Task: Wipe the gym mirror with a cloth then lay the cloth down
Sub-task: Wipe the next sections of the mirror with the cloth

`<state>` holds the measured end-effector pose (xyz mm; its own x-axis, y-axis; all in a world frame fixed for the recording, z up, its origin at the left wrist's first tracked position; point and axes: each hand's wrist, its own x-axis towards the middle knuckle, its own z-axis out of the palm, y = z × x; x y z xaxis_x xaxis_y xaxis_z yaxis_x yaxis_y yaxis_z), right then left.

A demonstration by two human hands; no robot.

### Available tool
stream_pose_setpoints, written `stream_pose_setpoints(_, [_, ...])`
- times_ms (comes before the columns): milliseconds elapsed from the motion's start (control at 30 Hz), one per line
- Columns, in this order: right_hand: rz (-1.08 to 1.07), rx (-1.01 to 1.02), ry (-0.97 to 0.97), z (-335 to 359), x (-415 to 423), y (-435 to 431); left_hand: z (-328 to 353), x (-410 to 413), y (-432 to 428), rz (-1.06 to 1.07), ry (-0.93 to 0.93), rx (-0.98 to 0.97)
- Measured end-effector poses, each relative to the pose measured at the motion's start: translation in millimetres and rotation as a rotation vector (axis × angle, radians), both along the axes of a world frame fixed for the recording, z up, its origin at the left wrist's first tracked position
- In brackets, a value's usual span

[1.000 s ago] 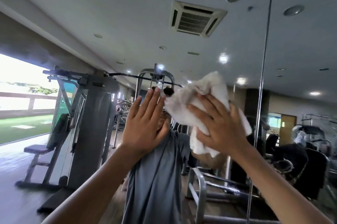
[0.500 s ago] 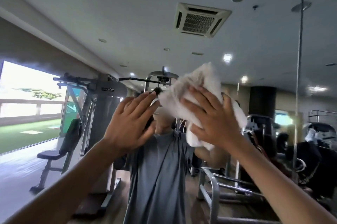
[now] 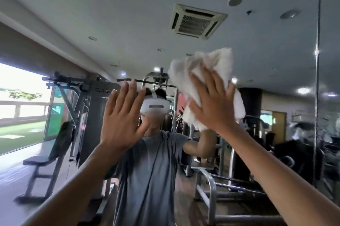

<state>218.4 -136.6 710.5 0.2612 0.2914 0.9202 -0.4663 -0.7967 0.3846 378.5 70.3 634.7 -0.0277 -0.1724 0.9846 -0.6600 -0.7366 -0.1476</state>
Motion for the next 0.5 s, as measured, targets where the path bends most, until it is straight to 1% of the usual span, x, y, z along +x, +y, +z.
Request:
stream_pose_setpoints(67, [-0.003, -0.254, 0.187, -10.9, -18.7, -23.4, 0.0, 1.6, 0.7, -0.003, -0.004, -0.026])
stream_pose_setpoints(100, [-0.015, -0.291, 0.239, -11.6, -29.6, -37.0, -0.5, 1.3, 0.9, -0.004, 0.006, -0.054])
stream_pose_setpoints(133, [-0.029, -0.245, 0.242, -9.3, -38.9, -49.2, -1.4, 0.5, 0.9, -0.005, 0.025, -0.086])
stream_pose_setpoints(167, [-0.031, -0.133, 0.197, -3.6, -45.7, -57.7, -1.6, 0.0, 0.5, -0.011, 0.043, -0.112])
stream_pose_setpoints(200, [-0.022, 0.018, 0.112, 4.8, -48.6, -60.7, -1.1, -1.2, -0.3, -0.016, 0.055, -0.125])
stream_pose_setpoints(300, [0.033, 0.490, -0.248, 32.9, -24.6, -30.0, -0.7, -2.1, -0.9, -0.036, 0.058, -0.119])
stream_pose_setpoints(333, [0.048, 0.591, -0.331, 39.8, -10.2, -10.5, -1.4, -1.1, -1.0, -0.044, 0.058, -0.118])
stream_pose_setpoints(367, [0.054, 0.620, -0.369, 42.8, 4.3, 10.3, -2.2, -0.1, -0.8, -0.052, 0.059, -0.120])
stream_pose_setpoints(400, [0.052, 0.576, -0.359, 40.4, 17.6, 28.9, -2.8, 0.8, -0.8, -0.057, 0.058, -0.121])
stream_pose_setpoints(433, [0.047, 0.476, -0.310, 32.3, 28.8, 44.2, -3.3, 1.6, -0.5, -0.060, 0.054, -0.121])
stream_pose_setpoints(500, [0.018, 0.220, -0.148, 8.0, 39.3, 59.8, -3.3, 2.7, 0.4, -0.070, 0.037, -0.121])
